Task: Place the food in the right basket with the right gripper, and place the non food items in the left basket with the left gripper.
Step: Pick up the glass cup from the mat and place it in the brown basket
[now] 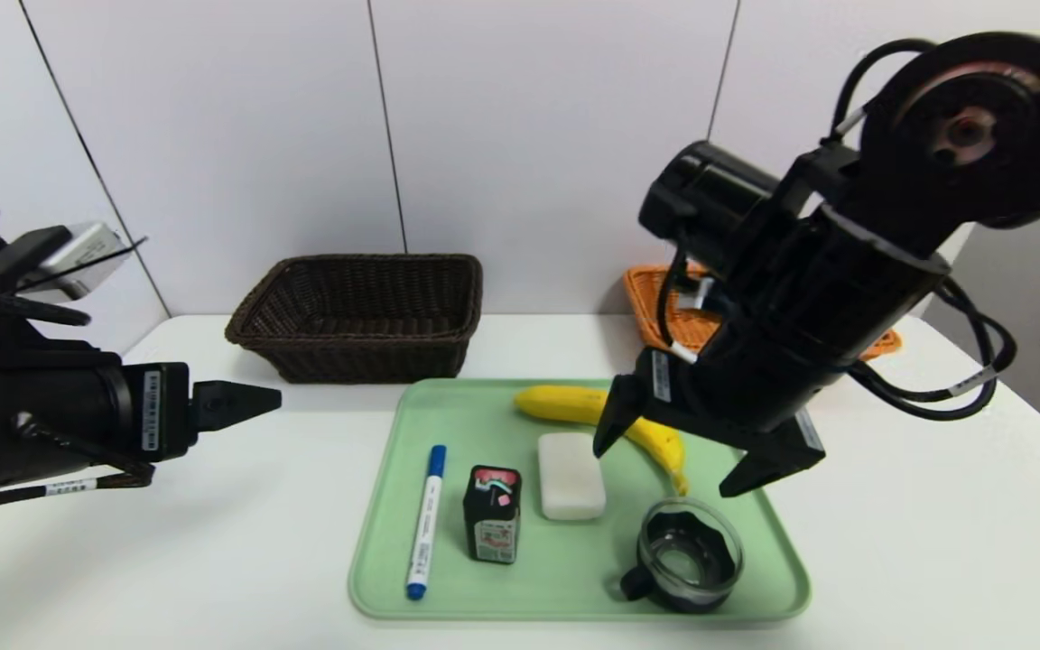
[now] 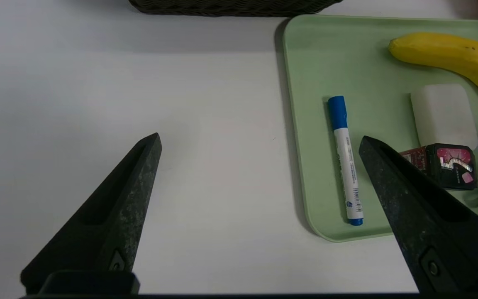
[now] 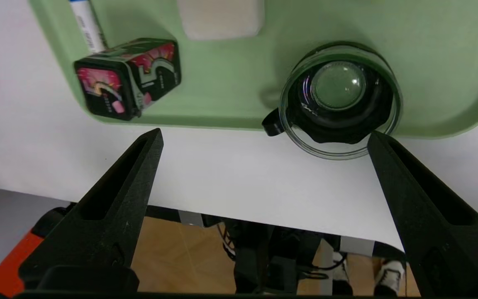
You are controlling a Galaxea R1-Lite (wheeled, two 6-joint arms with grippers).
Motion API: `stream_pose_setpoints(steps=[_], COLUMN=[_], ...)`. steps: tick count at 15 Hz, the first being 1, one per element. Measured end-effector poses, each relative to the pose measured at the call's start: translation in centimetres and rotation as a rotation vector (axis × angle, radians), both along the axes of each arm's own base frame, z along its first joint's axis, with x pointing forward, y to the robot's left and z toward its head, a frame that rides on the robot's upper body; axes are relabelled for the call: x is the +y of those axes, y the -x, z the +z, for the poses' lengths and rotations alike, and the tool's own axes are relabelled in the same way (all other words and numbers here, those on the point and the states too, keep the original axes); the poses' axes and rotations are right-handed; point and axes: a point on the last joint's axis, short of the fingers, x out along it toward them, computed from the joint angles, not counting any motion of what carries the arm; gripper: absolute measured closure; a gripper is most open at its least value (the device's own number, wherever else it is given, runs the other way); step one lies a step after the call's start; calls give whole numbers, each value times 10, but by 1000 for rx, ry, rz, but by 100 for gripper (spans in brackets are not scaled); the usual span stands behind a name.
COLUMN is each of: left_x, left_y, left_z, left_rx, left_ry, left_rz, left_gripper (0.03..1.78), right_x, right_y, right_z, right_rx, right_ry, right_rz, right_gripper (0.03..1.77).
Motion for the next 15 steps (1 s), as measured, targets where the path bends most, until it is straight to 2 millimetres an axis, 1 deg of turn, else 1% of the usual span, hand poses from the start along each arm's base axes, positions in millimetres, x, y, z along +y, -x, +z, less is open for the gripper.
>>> stream_pose_setpoints(steps=[2,5,7,11,15], left_x=[-9,-13,-13,-14,-13], left_y=[-2,-5,-6,-6,-6], left_z=[-3,-5,-7,-7,-7], left_rx=[16,23,32,38,39], left_ry=[-9,-12,-13,2,9], left_rz=[-6,-19,-18,-9,-4], left_gripper=[12,12,12,12,12], right_x=[13,22,26,30,37], right_y=[-7,-15,-19,-23,-22], right_z=[-17,-38,-47,-60,-67], right_rx=[48,115,144,182,200], right_ry=[38,89,109,136,149], right_rz=[8,-8,-19,-16,2], right_gripper=[10,10,10,10,10])
